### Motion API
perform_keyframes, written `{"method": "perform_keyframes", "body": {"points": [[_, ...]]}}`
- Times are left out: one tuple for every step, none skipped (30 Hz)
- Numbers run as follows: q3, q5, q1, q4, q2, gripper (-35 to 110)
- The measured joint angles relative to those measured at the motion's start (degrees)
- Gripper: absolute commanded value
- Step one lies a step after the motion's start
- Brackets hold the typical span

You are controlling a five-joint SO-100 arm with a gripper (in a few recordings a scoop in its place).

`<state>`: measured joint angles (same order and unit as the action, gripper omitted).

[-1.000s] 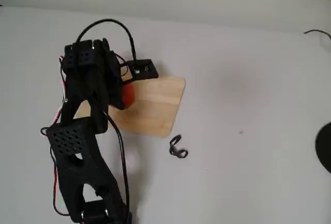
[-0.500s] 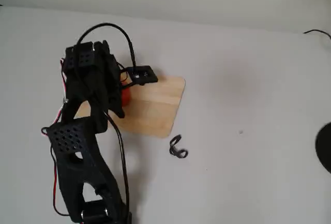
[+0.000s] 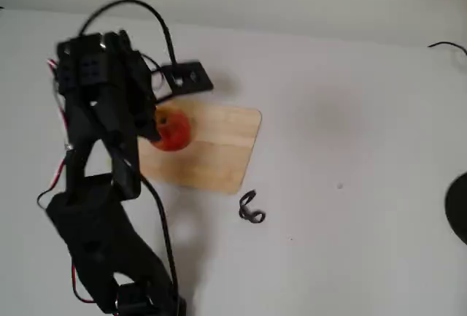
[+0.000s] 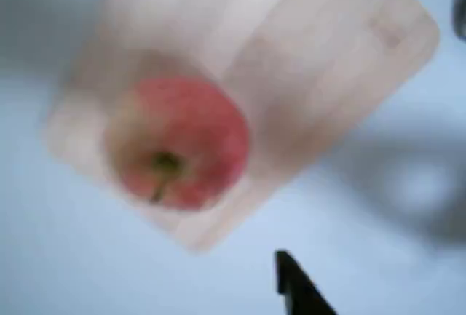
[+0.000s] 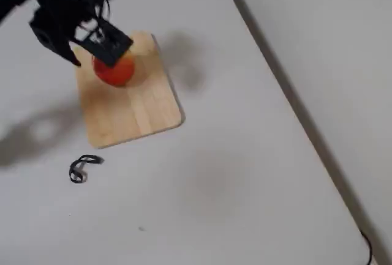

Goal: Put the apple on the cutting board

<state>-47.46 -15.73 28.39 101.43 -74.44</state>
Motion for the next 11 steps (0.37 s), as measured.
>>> {"method": "perform_keyframes", "body": {"points": [[-1.1, 0.0, -0.8, 0.0, -3.0, 39], [-2.0, 0.3, -1.8, 0.1, -5.9, 34], [-2.9, 0.6, -2.7, 0.2, -9.0, 28], [-4.1, 1.1, -4.0, 0.2, -12.2, 20], [-5.4, 1.4, -5.4, 0.2, -15.7, 13], [-6.9, 2.4, -6.9, 0.2, -19.1, 6], [-8.4, 3.1, -8.5, 0.2, -22.4, 1], [-10.3, 4.0, -10.4, 0.2, -25.8, 0], [-12.1, 5.1, -12.1, 0.2, -29.4, 0], [-14.5, 5.8, -13.9, 0.2, -33.0, 0], [-17.5, 5.9, -16.0, 0.1, -36.8, 0]]}}
